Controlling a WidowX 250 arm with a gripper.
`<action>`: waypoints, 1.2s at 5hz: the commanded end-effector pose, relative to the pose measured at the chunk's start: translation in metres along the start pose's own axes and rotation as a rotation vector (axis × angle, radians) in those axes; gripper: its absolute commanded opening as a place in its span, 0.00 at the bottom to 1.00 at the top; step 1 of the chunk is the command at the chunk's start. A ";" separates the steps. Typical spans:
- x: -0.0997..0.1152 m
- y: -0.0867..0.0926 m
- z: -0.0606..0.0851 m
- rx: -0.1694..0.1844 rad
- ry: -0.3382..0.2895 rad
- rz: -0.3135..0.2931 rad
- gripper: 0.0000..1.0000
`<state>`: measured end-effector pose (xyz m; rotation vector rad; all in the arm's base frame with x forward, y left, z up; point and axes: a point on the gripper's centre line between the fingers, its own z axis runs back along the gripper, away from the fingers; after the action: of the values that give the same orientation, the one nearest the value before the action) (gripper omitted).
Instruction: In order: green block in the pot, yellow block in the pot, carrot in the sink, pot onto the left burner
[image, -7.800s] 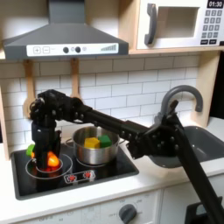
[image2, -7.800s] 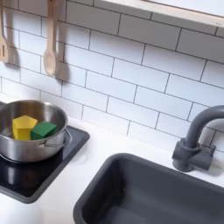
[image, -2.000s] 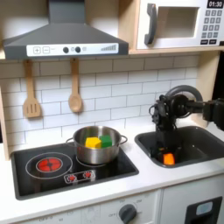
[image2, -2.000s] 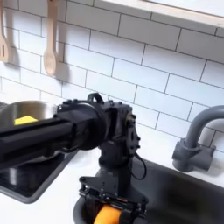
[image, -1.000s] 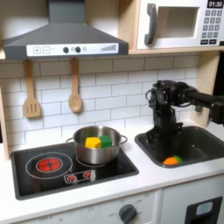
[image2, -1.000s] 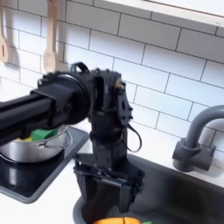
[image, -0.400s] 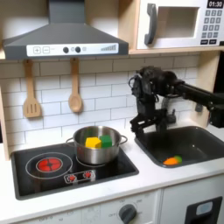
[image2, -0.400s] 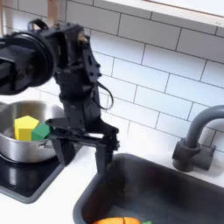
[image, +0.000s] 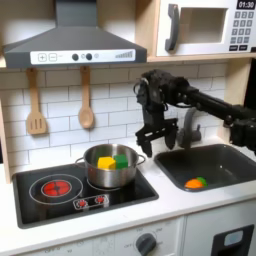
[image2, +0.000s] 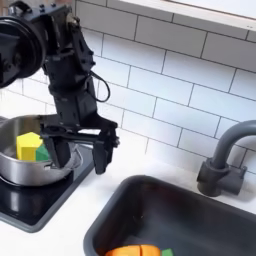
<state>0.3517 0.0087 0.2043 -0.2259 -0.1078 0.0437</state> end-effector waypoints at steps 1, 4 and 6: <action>0.018 0.011 -0.002 0.021 0.002 0.028 1.00; 0.037 0.030 0.009 0.047 -0.028 0.073 1.00; 0.038 0.053 0.005 0.077 -0.034 0.168 1.00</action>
<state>0.3881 0.0632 0.2037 -0.1531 -0.1322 0.2147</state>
